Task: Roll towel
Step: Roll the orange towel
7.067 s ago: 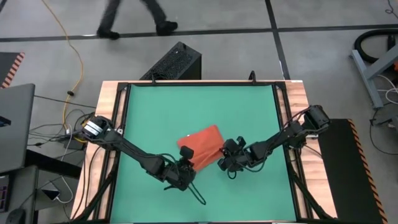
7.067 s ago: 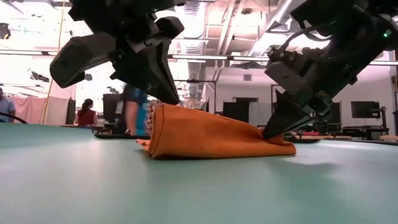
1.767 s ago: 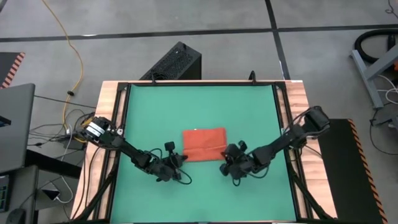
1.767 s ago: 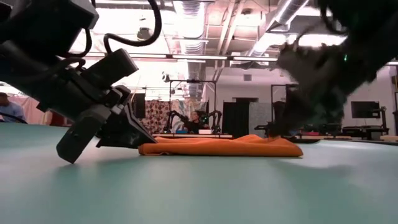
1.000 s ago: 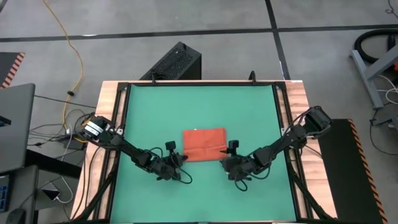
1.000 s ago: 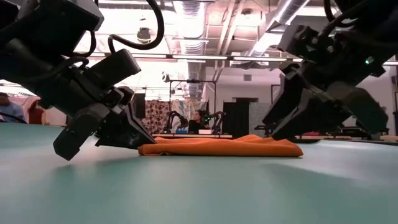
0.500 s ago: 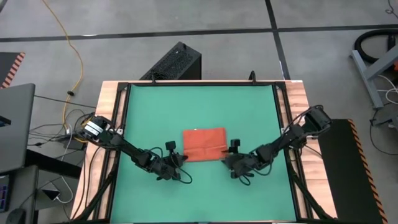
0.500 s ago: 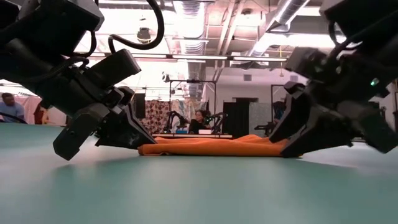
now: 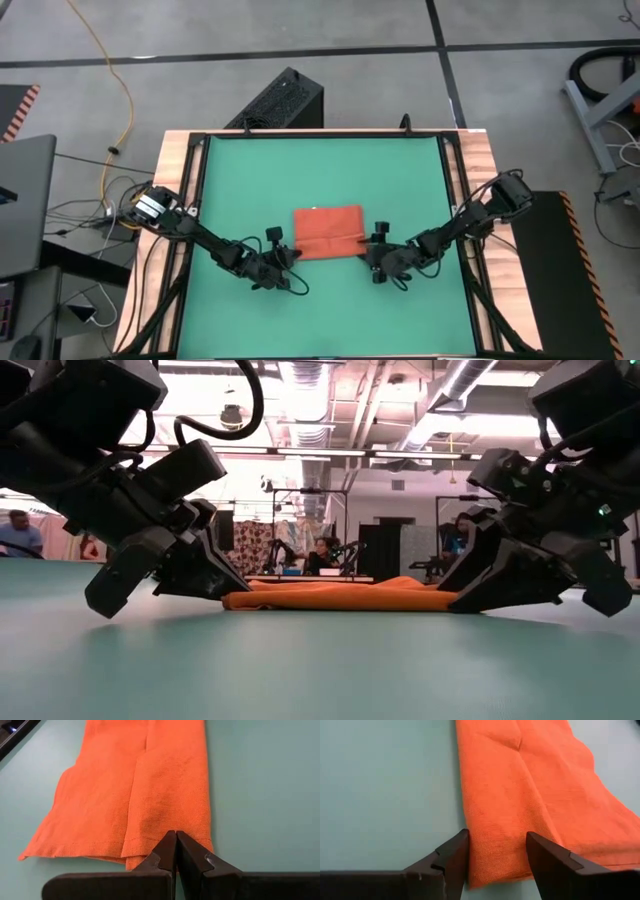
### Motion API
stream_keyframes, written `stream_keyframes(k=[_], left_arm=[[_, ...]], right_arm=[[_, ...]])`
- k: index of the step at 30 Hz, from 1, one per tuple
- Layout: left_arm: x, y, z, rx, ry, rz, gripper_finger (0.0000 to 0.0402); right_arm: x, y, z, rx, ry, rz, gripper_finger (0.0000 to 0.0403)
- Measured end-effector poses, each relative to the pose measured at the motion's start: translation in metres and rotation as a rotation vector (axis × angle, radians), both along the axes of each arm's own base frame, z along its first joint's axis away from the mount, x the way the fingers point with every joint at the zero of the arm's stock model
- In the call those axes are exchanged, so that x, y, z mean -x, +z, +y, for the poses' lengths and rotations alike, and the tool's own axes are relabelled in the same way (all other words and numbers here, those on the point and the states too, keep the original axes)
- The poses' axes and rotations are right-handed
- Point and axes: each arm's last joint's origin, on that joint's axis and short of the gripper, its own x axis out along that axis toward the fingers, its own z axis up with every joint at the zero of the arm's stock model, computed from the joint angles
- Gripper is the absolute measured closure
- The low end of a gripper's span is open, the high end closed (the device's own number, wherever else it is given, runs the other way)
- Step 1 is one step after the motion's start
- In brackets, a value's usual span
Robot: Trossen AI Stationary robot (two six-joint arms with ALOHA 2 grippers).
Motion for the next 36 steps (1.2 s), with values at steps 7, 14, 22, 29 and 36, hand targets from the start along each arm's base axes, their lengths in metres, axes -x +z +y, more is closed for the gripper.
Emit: stream_keyframes(k=[7,14,22,29,36], left_arm=[[0.001,0.000,0.000,-0.006,-0.002,0.006,0.0401],[0.001,0.006,0.000,-0.004,-0.019,0.000,0.0401],[0.003,0.027,-0.002,0.072,-0.074,-0.017,0.0401],[0.007,0.051,0.000,0.069,-0.098,-0.053,0.0402],[0.003,0.068,0.001,-0.052,-0.110,-0.145,0.0402]], right_arm=[[-0.006,-0.021,0.002,-0.007,-0.098,-0.063,0.0229],[-0.005,-0.016,0.004,-0.097,-0.137,-0.092,0.0344],[-0.012,0.011,0.010,-0.238,-0.160,-0.138,0.0386],[-0.019,0.047,0.016,-0.384,-0.180,-0.124,0.0394],[-0.021,0.075,0.017,-0.480,-0.263,-0.141,0.0394]])
